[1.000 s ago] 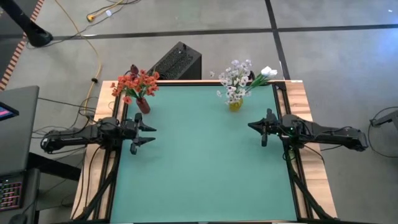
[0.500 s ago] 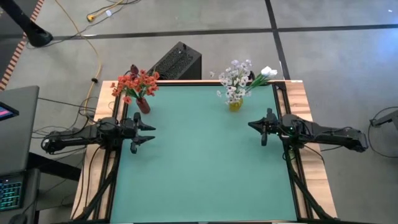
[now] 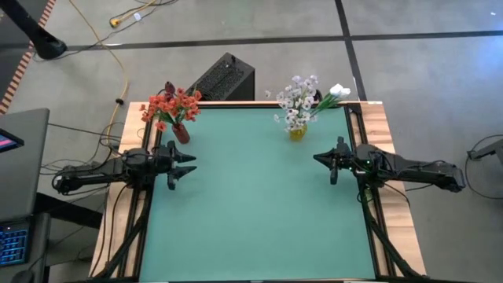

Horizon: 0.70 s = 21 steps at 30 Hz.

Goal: Sort flowers into vase by color
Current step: Return to Home Position

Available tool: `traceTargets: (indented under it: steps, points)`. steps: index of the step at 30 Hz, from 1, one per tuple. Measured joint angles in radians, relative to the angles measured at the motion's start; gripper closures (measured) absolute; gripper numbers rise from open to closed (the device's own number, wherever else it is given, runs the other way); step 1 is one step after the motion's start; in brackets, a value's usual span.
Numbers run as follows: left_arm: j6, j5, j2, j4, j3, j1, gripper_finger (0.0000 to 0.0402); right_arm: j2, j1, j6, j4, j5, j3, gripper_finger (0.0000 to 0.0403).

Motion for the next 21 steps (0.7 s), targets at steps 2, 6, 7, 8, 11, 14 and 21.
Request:
traceTargets:
  steps: [2, 6, 7, 8, 11, 14, 21]
  points:
    - [-0.006, 0.001, 0.0, 0.0, 0.0, 0.0, 0.0221, 0.0, 0.0, 0.0, 0.0, 0.0, 0.0, 0.0357]
    - [-0.007, 0.001, 0.0, -0.001, 0.0, 0.0, 0.0221, 0.0, 0.0, 0.0, 0.0, 0.0, 0.0, 0.0357]
    - [-0.007, 0.001, 0.0, -0.001, 0.0, 0.0, 0.0221, 0.0, 0.0, 0.0, 0.0, 0.0, 0.0, 0.0357]
    - [-0.007, 0.001, 0.0, -0.002, 0.0, 0.0, 0.0221, 0.0, 0.0, 0.0, 0.0, 0.0, 0.0, 0.0356]
    - [-0.007, 0.001, 0.0, -0.002, 0.0, 0.0, 0.0221, 0.0, 0.0, 0.0, 0.0, -0.001, 0.0, 0.0356]
    - [-0.007, 0.001, 0.0, -0.002, 0.0, 0.0, 0.0221, 0.0, 0.0, 0.0, 0.0, -0.001, 0.0, 0.0356]
    - [-0.007, -0.014, 0.012, 0.0, 0.0, -0.021, 0.0221, 0.0, 0.0, -0.001, 0.0, -0.001, 0.0, 0.0356]
